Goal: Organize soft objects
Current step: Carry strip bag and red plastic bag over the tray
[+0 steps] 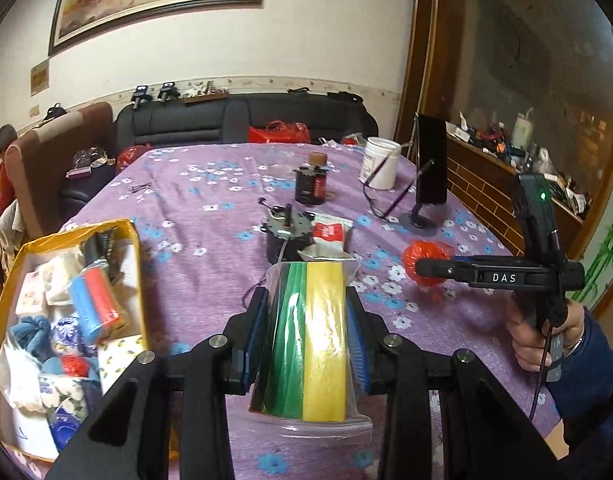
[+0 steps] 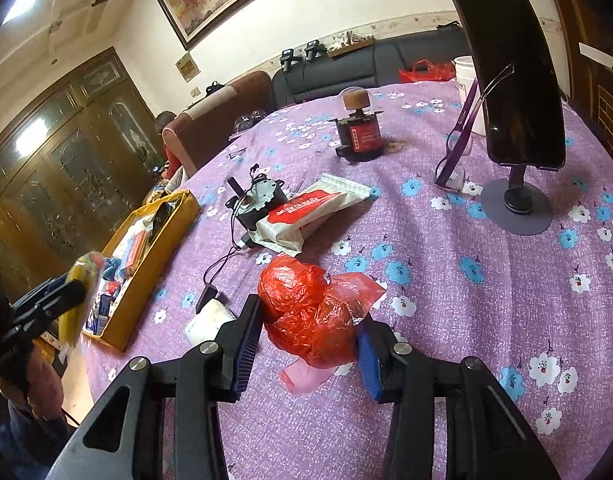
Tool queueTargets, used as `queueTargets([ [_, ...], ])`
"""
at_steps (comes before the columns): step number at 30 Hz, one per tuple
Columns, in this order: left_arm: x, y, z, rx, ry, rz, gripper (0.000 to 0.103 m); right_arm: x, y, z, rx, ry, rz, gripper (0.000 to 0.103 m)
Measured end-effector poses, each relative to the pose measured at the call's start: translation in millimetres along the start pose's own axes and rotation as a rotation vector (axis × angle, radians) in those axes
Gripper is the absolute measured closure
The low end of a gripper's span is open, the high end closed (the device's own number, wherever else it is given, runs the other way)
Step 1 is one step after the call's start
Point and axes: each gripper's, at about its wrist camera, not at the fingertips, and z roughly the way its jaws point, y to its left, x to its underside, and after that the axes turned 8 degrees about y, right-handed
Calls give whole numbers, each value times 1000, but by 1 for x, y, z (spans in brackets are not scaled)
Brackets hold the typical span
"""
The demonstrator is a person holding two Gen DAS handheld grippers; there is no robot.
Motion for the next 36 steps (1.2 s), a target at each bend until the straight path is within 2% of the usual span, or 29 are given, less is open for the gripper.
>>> queueTargets([
  [7, 4, 32, -24, -20, -59, -58, 68, -4, 4, -1, 21, -6, 5, 56],
  [15, 11, 76, -51, -70, -107, -132, 67, -18, 39, -5, -25, -1, -17, 55],
  [25, 35, 132, -68, -185, -122, -226, 67, -48, 141, 23, -116, 67, -151, 55],
  [28, 43, 145, -71, -235, -116, -235, 67, -55, 179, 41, -137, 94, -199, 55],
  [36, 65, 180, -67, -307, -71, -288, 67, -62, 263, 87, -171, 175, -291, 55],
])
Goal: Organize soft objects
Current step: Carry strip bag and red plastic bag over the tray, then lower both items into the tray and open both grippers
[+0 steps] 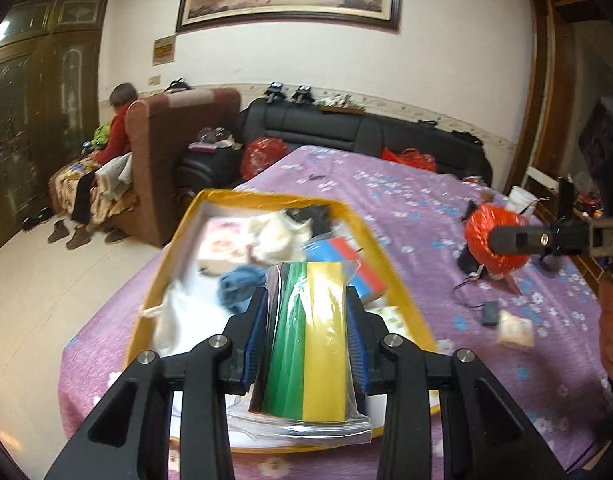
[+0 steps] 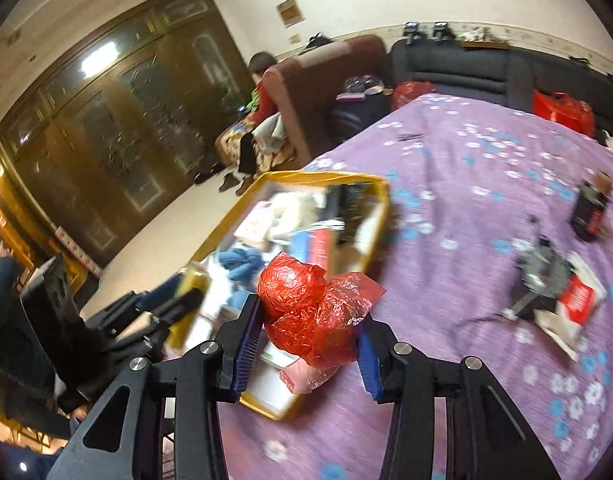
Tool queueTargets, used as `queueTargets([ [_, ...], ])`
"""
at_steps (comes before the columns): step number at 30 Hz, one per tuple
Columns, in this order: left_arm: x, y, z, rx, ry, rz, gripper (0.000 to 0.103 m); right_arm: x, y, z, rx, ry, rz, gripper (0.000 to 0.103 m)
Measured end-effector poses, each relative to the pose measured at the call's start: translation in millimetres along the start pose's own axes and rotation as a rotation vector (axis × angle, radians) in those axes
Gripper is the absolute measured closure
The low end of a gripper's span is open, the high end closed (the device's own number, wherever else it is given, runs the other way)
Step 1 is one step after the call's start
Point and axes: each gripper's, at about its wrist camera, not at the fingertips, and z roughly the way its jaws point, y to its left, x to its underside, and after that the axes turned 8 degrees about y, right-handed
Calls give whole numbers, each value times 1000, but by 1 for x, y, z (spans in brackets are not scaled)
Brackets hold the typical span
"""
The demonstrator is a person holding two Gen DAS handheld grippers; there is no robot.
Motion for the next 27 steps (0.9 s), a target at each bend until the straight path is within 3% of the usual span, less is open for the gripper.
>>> queueTargets([
  [11, 11, 18, 9, -30, 12, 0, 67, -47, 59, 65, 26, 60, -89, 55],
  [27, 17, 40, 21, -57, 45, -28, 67, -80, 80, 151, 67, 144, -128, 55],
])
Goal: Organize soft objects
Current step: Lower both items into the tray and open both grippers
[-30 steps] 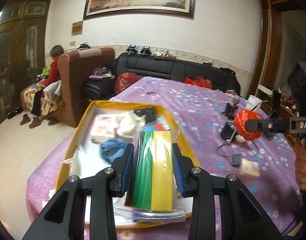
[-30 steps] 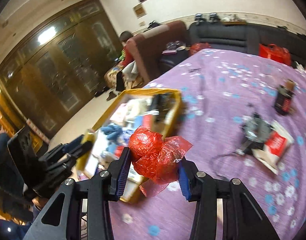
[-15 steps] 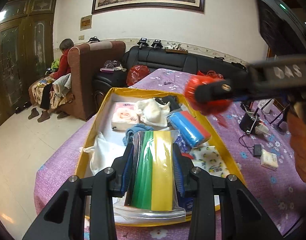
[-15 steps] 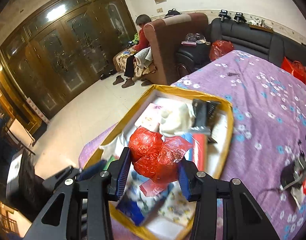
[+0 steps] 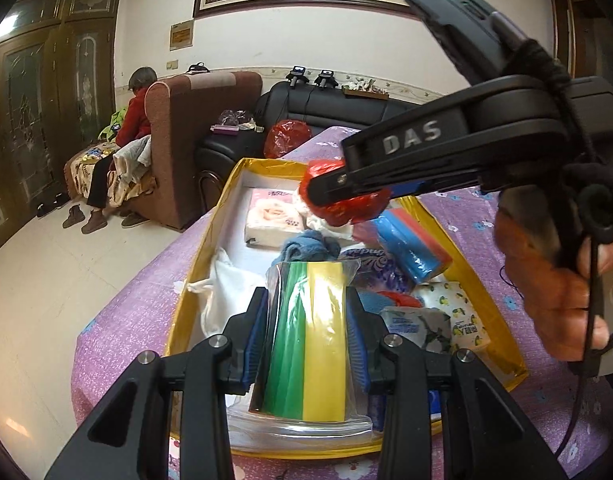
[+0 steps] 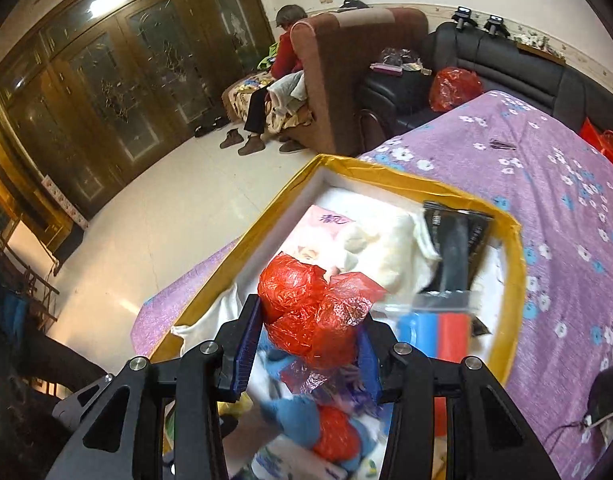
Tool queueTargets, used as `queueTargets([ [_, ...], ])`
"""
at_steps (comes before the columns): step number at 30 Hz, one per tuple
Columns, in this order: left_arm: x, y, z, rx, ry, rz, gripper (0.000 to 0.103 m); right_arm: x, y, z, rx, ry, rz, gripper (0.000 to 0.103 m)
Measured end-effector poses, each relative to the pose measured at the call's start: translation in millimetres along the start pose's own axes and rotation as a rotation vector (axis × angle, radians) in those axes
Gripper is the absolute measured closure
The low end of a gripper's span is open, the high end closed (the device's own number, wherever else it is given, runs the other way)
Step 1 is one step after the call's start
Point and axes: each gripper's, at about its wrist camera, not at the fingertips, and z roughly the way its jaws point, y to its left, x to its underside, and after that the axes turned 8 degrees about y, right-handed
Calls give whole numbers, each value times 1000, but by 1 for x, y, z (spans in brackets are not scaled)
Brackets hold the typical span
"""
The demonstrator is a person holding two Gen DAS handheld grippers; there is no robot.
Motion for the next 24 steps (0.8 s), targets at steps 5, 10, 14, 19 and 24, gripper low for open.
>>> queueTargets([
  [5, 1, 5, 1, -12, 7, -6, 67, -6, 3, 22, 20, 28, -4, 55],
  [10, 2, 4, 5, -7, 21, 5, 67, -8, 1, 34, 42, 38, 4, 55],
  [14, 3, 3, 5, 6, 17, 2, 67, -9, -1, 37, 37, 43, 17, 53],
  [19, 3, 6, 5, 15, 14, -16, 66, -8, -3, 32, 7, 38, 30, 51],
  [24, 2, 4, -2, 14, -3, -18, 53, -5, -4, 22, -2, 22, 19, 49],
])
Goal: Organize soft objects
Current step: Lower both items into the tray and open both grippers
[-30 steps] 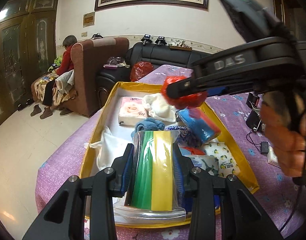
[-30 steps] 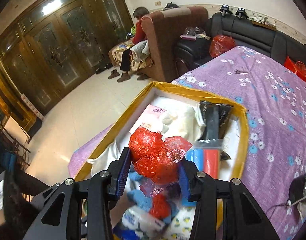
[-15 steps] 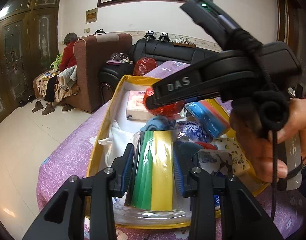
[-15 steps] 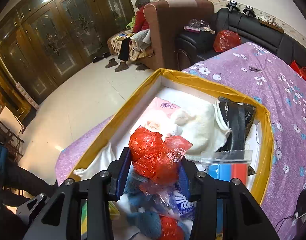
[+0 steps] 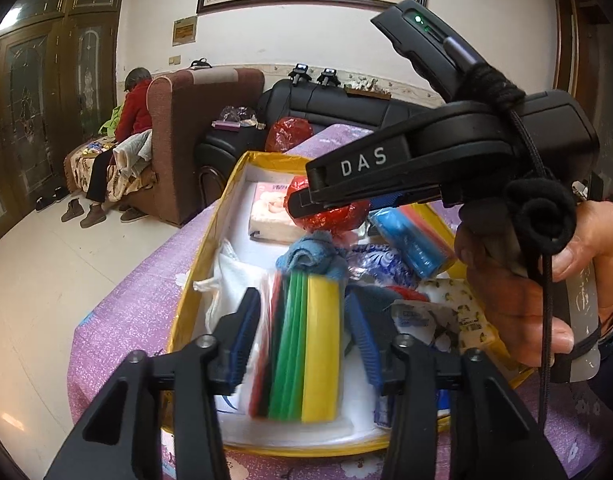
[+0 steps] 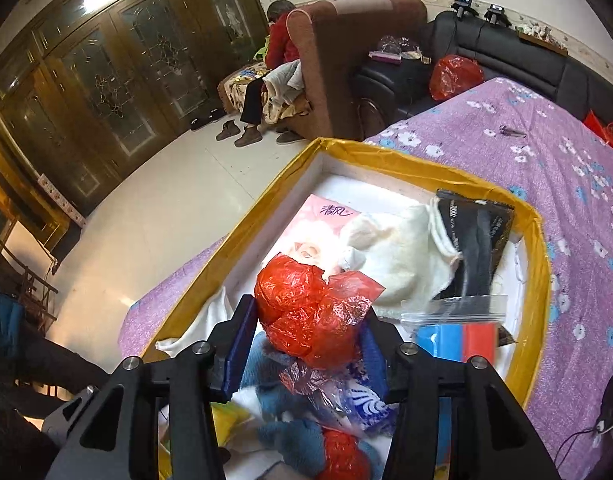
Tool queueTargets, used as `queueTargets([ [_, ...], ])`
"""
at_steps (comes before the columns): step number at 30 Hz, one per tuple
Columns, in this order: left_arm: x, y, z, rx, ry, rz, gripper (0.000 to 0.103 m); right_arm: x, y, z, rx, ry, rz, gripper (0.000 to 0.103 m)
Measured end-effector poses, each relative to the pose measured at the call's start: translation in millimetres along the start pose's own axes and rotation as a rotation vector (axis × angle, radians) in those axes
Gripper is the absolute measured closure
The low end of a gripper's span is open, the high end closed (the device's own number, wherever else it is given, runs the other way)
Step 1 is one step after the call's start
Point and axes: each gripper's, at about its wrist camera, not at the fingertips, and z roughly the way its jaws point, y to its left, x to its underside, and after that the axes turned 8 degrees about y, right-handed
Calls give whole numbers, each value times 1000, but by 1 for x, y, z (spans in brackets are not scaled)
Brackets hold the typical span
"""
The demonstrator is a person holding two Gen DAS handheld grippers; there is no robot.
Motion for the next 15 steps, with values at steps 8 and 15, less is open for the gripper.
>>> queueTargets([
  [8, -3, -10, -8, -4, -20, 12, 47, 10, -4, -23, -26, -43, 2, 41],
  [15, -4, -20, -17, -11, -34, 31, 47, 20, -10, -48, -58, -75, 4, 41],
])
